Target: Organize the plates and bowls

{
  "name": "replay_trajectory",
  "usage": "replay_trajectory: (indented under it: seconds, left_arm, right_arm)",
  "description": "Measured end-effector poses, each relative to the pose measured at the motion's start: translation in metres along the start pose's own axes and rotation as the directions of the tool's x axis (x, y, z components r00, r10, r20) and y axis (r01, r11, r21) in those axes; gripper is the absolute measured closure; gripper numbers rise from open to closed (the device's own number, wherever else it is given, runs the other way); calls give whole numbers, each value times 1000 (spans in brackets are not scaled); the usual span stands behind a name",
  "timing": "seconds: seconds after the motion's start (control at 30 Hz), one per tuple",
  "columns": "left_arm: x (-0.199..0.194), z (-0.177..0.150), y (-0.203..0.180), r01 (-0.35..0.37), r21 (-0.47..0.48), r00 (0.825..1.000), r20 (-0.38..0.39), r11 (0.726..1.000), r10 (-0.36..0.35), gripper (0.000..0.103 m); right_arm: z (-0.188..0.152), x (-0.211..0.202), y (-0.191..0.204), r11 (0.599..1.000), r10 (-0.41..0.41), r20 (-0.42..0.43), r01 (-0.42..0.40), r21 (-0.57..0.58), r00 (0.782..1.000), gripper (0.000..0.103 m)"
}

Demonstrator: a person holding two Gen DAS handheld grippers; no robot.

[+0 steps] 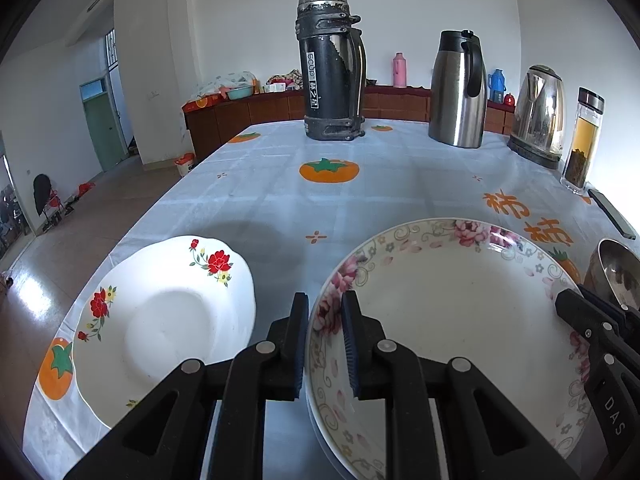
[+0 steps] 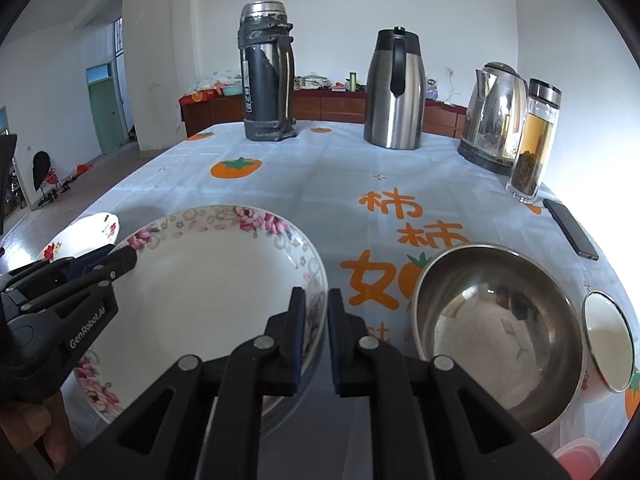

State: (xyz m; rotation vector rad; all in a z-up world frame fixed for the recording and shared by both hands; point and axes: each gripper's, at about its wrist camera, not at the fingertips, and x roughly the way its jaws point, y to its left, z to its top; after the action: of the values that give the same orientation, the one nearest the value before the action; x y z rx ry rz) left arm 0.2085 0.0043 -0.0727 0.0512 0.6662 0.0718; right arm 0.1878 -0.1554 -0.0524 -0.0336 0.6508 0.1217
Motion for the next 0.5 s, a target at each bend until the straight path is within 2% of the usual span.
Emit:
replay_trajectory:
  seconds: [0.5]
  left_arm:
    - [8, -3, 3, 17, -8, 999, -50, 1000, -18, 84]
  right_arm:
    - [0, 7, 3, 1000, -8, -45, 7, -18, 999, 91]
